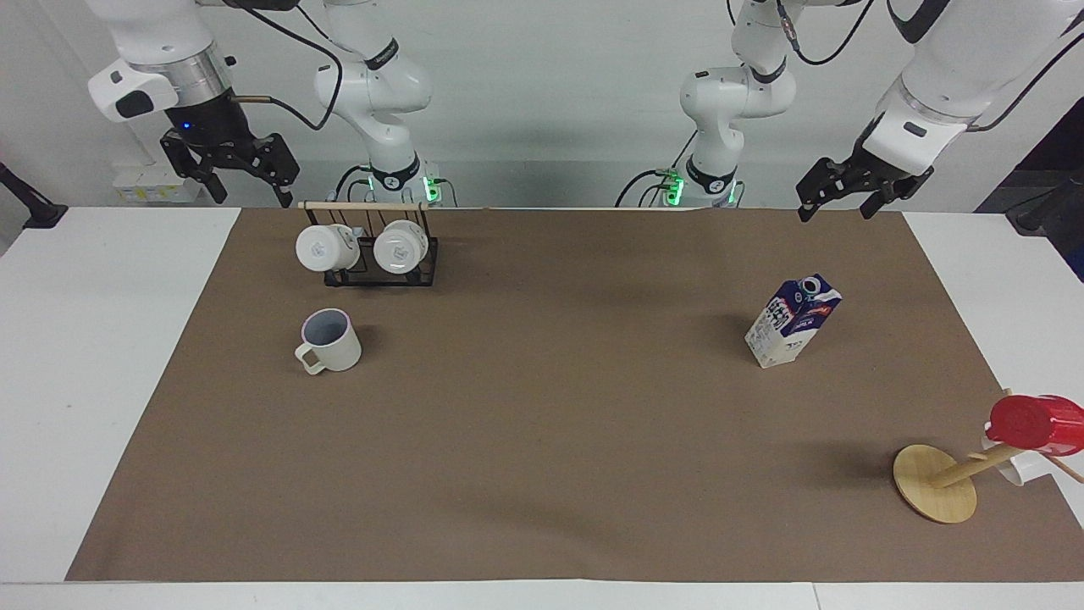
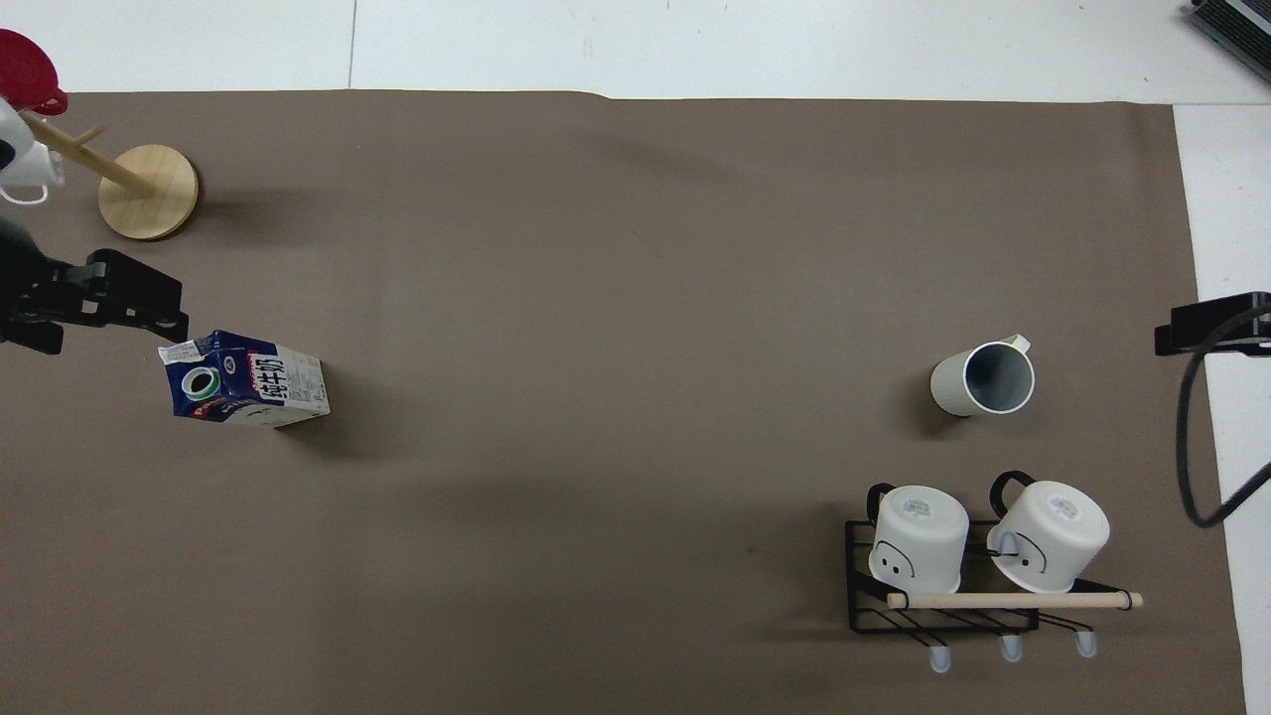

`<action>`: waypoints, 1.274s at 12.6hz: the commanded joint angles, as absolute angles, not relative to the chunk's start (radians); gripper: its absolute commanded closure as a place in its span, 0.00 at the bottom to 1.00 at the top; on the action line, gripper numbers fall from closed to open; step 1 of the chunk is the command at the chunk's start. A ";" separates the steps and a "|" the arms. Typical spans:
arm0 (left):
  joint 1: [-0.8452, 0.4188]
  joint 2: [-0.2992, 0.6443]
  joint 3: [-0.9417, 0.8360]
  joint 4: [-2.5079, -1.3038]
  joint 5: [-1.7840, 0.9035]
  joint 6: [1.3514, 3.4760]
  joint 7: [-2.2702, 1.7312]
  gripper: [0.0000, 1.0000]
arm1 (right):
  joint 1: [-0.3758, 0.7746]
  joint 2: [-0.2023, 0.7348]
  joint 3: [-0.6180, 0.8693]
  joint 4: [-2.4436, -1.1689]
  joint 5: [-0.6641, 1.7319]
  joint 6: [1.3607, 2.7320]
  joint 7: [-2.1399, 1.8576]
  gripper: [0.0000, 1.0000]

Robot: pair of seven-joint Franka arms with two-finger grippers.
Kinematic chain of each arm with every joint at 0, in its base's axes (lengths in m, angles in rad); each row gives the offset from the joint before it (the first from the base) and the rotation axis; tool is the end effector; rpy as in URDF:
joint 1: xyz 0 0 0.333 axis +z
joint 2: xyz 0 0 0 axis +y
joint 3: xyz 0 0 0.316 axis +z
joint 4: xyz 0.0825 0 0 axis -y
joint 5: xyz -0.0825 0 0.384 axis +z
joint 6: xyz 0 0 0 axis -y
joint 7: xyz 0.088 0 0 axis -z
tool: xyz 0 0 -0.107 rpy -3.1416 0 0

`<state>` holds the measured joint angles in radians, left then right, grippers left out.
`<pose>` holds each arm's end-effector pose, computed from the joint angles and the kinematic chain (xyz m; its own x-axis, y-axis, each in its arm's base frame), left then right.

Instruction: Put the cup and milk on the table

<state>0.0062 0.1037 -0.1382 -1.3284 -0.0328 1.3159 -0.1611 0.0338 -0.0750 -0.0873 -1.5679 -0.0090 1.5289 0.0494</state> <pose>0.5536 -0.0726 0.6577 0.9925 0.0207 -0.1207 0.0242 -0.9993 0.0277 0.5260 -0.0312 0.6625 0.9940 -0.1030 0.0358 -0.1031 -0.9947 0.0007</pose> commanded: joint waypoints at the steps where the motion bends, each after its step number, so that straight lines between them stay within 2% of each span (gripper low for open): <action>1: 0.012 0.083 -0.137 -1.348 -0.046 1.312 -0.169 0.00 | 0.029 -0.092 -0.084 -1.589 0.005 1.537 0.037 0.00; 16: 0.012 0.083 -0.137 -1.348 -0.044 1.312 -0.169 0.00 | 0.031 -0.094 -0.084 -1.598 0.005 1.546 0.040 0.00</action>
<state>0.0062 0.1037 -0.1382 -1.3284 -0.0328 1.3159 -0.1611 0.0338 -0.0750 -0.0873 -1.5710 -0.0090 1.5289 0.0494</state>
